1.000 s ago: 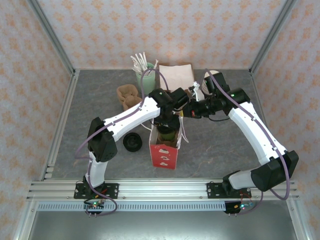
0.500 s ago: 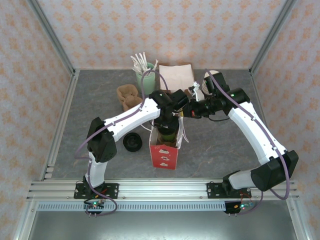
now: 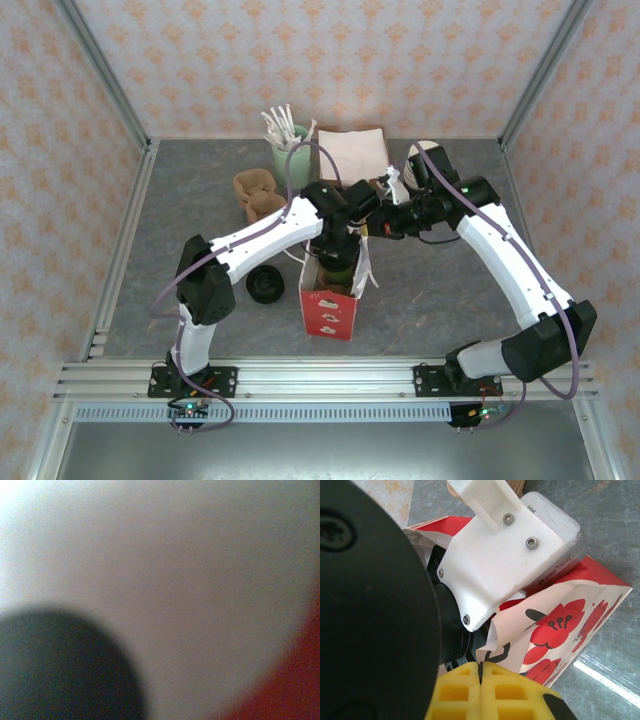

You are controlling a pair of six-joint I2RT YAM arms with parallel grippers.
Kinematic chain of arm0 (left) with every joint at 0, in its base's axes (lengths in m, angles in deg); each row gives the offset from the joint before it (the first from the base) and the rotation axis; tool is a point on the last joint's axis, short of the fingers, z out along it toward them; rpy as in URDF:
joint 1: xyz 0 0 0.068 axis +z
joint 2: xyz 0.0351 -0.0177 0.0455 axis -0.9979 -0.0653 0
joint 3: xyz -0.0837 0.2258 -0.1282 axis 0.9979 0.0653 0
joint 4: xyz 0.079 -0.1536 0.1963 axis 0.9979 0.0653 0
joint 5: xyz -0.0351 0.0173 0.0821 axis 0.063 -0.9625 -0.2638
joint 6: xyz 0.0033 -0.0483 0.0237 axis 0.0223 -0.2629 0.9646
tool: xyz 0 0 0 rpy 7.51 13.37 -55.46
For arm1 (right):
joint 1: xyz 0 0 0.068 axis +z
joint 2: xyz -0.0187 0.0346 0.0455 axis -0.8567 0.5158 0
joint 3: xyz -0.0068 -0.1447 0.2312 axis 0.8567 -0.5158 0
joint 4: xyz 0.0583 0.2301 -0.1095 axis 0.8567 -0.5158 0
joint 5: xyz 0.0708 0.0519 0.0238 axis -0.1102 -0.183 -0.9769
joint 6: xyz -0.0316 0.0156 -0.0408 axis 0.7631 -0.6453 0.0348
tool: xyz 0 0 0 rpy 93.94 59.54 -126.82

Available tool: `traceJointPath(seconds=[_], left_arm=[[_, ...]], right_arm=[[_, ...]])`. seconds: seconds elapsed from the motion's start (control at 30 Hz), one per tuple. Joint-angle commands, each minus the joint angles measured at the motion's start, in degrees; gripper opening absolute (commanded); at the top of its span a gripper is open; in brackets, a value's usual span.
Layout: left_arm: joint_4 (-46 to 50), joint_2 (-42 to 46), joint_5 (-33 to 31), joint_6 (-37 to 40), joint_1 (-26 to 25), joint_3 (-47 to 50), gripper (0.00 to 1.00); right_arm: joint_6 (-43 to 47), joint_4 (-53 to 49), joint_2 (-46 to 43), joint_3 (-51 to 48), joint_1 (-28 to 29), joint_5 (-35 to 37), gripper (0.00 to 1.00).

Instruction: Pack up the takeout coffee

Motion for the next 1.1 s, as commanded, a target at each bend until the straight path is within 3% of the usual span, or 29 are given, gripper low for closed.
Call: traceJointPath(seconds=[0.0,0.23,0.37,0.6,1.07], left_arm=[[2.6,-3.4,2.3,2.2,-3.9,-0.7,0.46],[2.7,-4.1,2.7,2.7,-4.2,-1.7,0.43],[2.6,-2.8,2.7,2.7,-4.2,-2.7,0.54],[2.7,-1.1,2.5,1.9,-3.8,-5.0,0.56],[1.6,1.1,2.9,0.6,-3.6,-5.4,0.41]], right_arm=[[0.6,1.9,1.1,1.1,0.0,1.4,0.03],[0.5,1.9,0.8,0.7,-0.2,1.4,0.03],[0.5,1.9,0.8,0.9,-0.2,1.4,0.03],[0.3,2.5,0.8,0.9,-0.2,1.0,0.03],[-0.5,3.6,-0.2,0.1,-0.3,1.0,0.03]])
